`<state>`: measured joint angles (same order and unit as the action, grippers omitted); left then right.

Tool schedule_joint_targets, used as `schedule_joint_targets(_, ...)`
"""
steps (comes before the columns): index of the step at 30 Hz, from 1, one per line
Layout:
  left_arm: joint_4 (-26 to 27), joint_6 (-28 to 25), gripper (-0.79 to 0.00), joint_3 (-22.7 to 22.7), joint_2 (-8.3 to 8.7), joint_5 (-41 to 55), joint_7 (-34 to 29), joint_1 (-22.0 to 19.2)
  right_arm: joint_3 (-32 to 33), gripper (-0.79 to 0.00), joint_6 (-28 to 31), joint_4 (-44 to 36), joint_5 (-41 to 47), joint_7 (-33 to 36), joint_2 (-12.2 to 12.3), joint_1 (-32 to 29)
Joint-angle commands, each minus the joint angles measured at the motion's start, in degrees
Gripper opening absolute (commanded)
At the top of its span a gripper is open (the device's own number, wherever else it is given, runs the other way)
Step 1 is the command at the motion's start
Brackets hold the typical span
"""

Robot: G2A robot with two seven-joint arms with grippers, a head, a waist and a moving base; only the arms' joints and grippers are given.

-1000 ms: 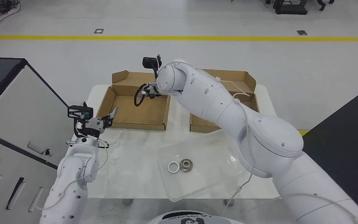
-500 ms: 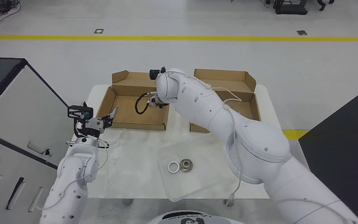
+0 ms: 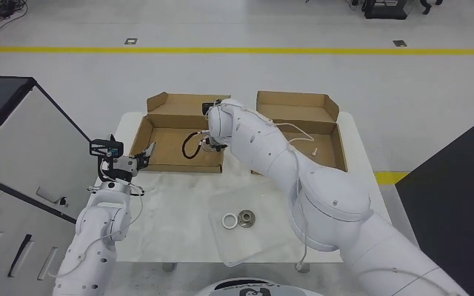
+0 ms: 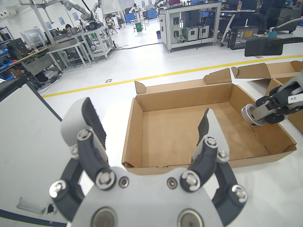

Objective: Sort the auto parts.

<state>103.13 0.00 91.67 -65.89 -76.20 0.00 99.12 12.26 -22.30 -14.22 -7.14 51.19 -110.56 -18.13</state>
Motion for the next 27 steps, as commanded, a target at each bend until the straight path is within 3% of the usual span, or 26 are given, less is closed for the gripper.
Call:
schedule_joint_targets(1, 0.0, 0.0, 0.000, 0.0, 0.00, 0.0, 0.0, 0.0, 0.1, -0.785, 0.3, 0.5, -0.3, 0.1, -0.3, 0.0)
schedule_joint_targets(15, 0.0, 0.0, 0.000, 0.0, 0.00, 0.0, 0.0, 0.0, 1.6, -0.785, 4.6, 2.9, -2.1, 0.8, -2.0, 0.3)
schedule_joint_targets(27, 0.0, 0.0, 0.000, 0.0, 0.00, 0.0, 0.0, 0.0, 2.1, -0.785, 1.6, 4.7, -4.9, 1.8, -2.9, -0.1)
